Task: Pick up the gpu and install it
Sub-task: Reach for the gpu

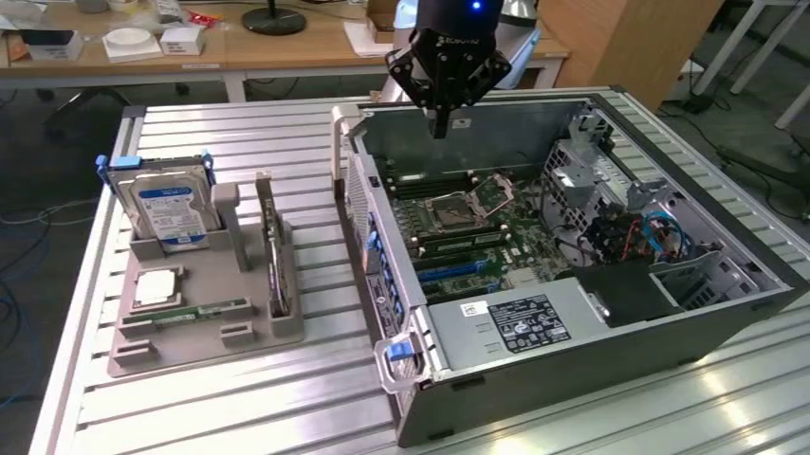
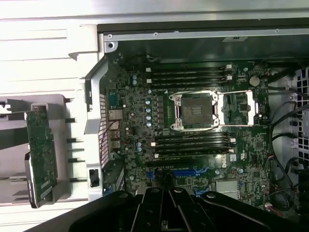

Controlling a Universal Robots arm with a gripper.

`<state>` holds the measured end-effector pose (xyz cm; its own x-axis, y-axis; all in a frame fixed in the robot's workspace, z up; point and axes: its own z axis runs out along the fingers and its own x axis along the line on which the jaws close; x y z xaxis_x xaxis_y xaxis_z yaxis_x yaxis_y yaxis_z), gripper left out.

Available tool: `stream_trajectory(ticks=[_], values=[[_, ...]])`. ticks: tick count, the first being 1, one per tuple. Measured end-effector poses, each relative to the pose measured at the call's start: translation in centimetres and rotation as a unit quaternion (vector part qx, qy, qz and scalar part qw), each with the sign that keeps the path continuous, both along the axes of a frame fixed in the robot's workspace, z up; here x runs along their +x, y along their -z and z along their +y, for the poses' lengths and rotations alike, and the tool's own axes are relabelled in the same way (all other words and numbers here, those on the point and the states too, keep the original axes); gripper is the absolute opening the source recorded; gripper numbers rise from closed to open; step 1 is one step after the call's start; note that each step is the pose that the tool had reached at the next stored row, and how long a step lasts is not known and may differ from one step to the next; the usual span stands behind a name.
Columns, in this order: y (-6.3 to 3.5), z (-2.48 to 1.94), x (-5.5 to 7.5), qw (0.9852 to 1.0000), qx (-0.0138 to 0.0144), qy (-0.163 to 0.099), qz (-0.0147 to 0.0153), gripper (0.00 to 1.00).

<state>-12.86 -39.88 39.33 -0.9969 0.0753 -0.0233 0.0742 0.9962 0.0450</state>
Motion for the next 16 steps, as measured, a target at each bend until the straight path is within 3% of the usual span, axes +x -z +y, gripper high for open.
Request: stream_trajectory(ticks=[16], values=[[0.0,0.0,-2.3,1.0,0.0,0.0,0.0,0.1]])
